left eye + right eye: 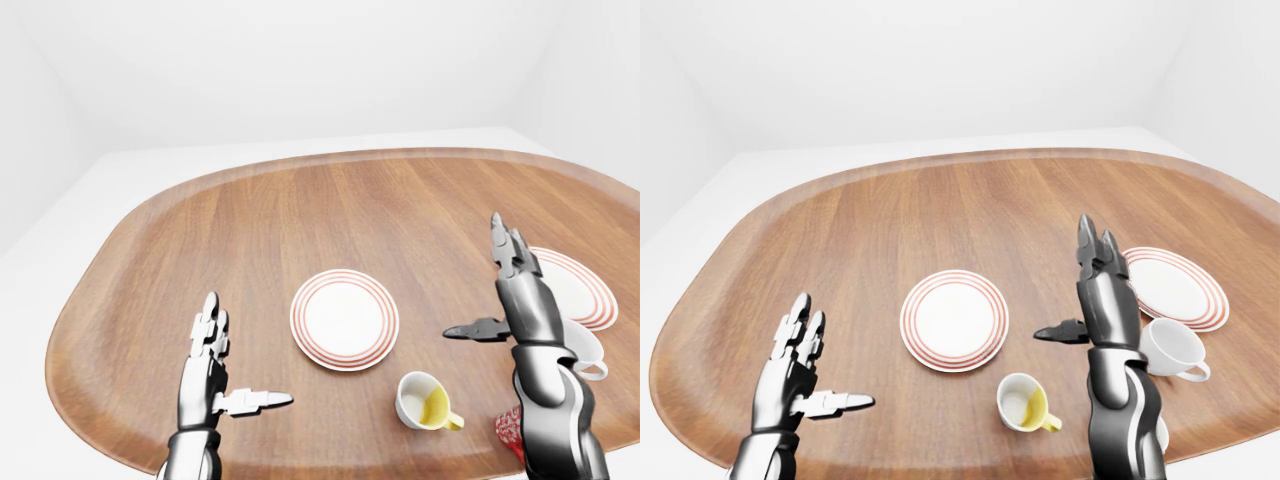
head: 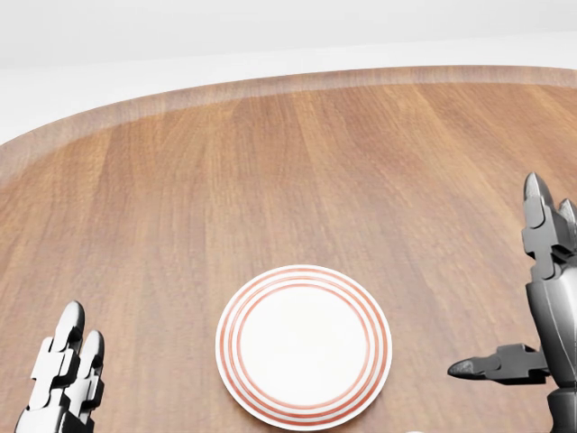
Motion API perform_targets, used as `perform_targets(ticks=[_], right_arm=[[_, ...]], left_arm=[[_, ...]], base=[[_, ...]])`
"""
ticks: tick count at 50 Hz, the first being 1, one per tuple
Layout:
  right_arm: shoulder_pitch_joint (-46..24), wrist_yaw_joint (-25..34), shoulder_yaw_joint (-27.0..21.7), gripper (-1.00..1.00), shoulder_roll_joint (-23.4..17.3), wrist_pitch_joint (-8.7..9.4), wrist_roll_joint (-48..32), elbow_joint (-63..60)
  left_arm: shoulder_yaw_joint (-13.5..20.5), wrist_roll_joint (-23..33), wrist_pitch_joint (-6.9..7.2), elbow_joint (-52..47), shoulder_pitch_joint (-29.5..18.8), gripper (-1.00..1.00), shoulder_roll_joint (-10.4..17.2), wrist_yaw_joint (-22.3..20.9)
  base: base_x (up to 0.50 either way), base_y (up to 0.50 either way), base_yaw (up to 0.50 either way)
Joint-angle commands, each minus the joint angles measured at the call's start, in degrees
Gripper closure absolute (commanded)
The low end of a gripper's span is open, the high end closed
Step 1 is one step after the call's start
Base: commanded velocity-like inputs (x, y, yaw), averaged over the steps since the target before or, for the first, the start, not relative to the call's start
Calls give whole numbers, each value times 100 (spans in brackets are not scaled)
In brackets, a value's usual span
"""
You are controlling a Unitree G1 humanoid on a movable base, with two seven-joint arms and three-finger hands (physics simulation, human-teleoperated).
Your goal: Put the red mug on the left plate.
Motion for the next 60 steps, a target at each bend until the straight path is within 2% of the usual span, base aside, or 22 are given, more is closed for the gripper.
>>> perform_targets(ticks=[1,3,6,11,14,16,20,25,26,27,33,35,38,47,49,53,55,60], right_arm=[[-113,1440,-795,-100,-319,0,-1894,-246],[85,1547,-848,-100,-233,0,-2492,-260],[440,2007,-1041,-100,11,0,-3239,-374],[997,2293,-1852,-100,637,0,-3521,-671],[1275,2222,-2459,-100,945,0,-3203,-681],[1299,2229,-2649,-100,1045,0,-3164,-667],[1500,2134,-3362,-100,1253,0,-2616,-497],[1558,2128,-4031,-100,1324,0,-1860,-226],[1634,2070,-4417,-100,1325,0,-1529,-116],[1637,2037,-4565,-100,1324,0,-1511,-32],[1606,2025,-5204,-100,1195,0,-929,395],[1592,2090,-5272,-100,1137,0,-615,524],[1606,2031,-5254,-100,1128,0,-630,604],[1495,2495,-4730,-100,944,0,-740,680],[1365,2510,-4578,-100,645,0,-1235,1054],[1259,2752,-4653,-100,330,0,-899,1170],[1162,2556,-4704,-100,80,0,-1060,1627],[1229,2747,-4552,-100,53,0,-640,1573]], left_arm=[[-1,25,0,4,-32,-100,-6,19],[-5,18,0,10,-51,-100,0,17],[0,22,0,8,-50,-100,1,27],[39,-15,0,6,-63,-100,-6,13],[38,1,0,13,-63,-100,-13,12],[38,0,0,13,-60,-100,-14,10],[56,-8,0,29,-88,-100,-15,10],[61,-10,0,32,-85,-100,-21,5],[56,-5,0,30,-84,-100,-21,2],[53,-1,0,35,-95,-100,-20,2],[33,20,0,40,-80,-100,-8,6],[46,-7,0,36,-93,-100,-10,4],[16,53,0,48,-102,-100,-19,27],[5,57,0,56,-129,-100,-1,50],[-1,68,0,63,-146,-100,3,57],[2,48,0,45,-121,-100,5,58],[-11,83,0,57,-144,-100,1,78],[-8,59,0,55,-146,-100,14,75]], base=[[0,0,0],[0,0,0],[0,0,0],[0,0,0],[0,0,0],[0,0,0],[0,0,0],[0,0,0],[0,0,0],[0,0,0],[0,0,0],[0,0,0],[0,0,0],[0,0,0],[0,0,0],[0,0,0],[0,0,0],[0,0,0]])
